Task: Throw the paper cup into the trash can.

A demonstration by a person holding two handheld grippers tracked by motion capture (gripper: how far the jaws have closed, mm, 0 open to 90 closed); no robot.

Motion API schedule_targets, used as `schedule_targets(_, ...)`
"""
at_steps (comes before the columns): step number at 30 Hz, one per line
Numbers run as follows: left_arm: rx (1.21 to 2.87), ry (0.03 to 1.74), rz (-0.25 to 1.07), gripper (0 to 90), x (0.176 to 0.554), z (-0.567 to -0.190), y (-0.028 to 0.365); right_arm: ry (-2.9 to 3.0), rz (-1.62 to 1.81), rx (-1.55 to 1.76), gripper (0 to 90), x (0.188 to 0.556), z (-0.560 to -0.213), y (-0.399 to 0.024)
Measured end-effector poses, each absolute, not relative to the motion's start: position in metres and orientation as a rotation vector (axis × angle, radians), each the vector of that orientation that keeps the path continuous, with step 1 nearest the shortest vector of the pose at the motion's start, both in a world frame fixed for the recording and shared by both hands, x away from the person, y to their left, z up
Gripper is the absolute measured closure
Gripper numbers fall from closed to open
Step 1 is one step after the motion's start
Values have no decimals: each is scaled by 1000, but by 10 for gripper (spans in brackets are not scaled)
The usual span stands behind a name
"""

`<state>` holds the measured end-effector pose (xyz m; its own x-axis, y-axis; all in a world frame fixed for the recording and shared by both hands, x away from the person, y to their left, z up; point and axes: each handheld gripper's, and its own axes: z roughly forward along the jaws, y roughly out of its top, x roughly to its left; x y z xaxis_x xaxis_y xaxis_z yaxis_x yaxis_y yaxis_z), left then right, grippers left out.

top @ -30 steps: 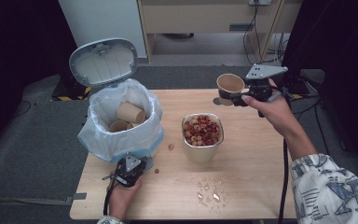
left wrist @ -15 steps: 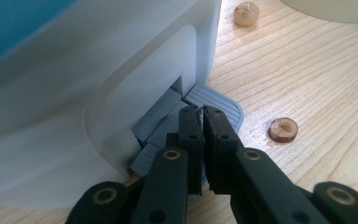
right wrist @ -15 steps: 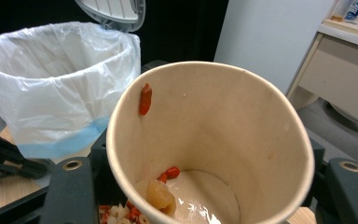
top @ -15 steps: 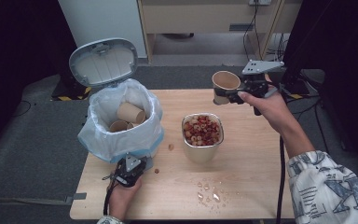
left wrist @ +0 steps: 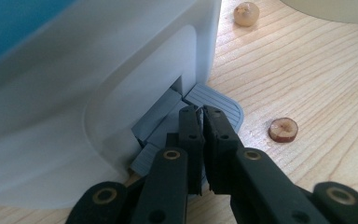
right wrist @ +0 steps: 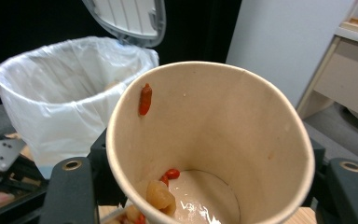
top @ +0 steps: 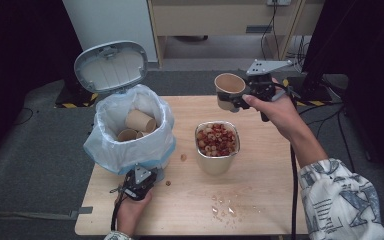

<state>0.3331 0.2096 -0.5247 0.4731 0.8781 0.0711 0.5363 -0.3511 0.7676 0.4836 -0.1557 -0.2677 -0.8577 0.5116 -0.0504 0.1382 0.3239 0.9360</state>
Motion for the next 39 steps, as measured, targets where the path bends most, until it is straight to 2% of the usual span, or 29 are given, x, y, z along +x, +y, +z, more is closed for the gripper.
schedule_targets(29,2042,1165,643,850,333,-524,210,2330,1587,517,333,477,-244,-39)
schedule_targets(39,2035,1167,640,850,333,-525,209,2351,1603,492,333,474,-244,-11)
